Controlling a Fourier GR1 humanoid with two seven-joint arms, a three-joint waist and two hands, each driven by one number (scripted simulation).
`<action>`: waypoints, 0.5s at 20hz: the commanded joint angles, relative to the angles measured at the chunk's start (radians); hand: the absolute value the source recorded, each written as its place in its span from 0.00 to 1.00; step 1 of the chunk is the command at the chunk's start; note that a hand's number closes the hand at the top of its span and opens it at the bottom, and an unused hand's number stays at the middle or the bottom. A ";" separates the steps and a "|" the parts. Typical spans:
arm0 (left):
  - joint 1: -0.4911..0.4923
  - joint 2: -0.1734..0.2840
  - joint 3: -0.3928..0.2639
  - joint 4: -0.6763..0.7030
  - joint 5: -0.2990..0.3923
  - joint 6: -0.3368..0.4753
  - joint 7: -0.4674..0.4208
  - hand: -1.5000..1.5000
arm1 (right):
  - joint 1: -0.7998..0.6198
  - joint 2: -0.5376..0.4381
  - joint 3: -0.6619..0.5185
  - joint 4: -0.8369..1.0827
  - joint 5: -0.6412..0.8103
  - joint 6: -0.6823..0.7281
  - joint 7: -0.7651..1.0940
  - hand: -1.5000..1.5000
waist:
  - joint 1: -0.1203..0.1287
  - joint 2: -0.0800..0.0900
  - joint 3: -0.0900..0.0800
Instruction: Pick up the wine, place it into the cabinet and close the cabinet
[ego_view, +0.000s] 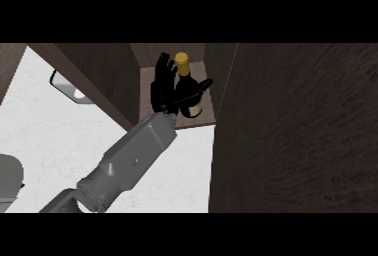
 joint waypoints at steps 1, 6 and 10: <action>-0.035 0.000 -0.032 0.020 0.018 0.054 0.000 0.00 | 0.031 -0.004 0.014 -0.038 -0.014 0.003 0.026 0.00 | -0.005 -0.004 0.000; -0.040 0.000 -0.125 0.033 -0.037 0.078 -0.016 0.00 | -0.009 0.012 0.032 -0.011 0.008 -0.012 0.025 0.00 | 0.004 -0.002 0.000; -0.067 0.000 -0.149 0.026 -0.043 0.082 -0.025 0.00 | -0.022 -0.009 -0.029 0.014 -0.041 -0.003 0.027 0.00 | 0.020 -0.003 0.001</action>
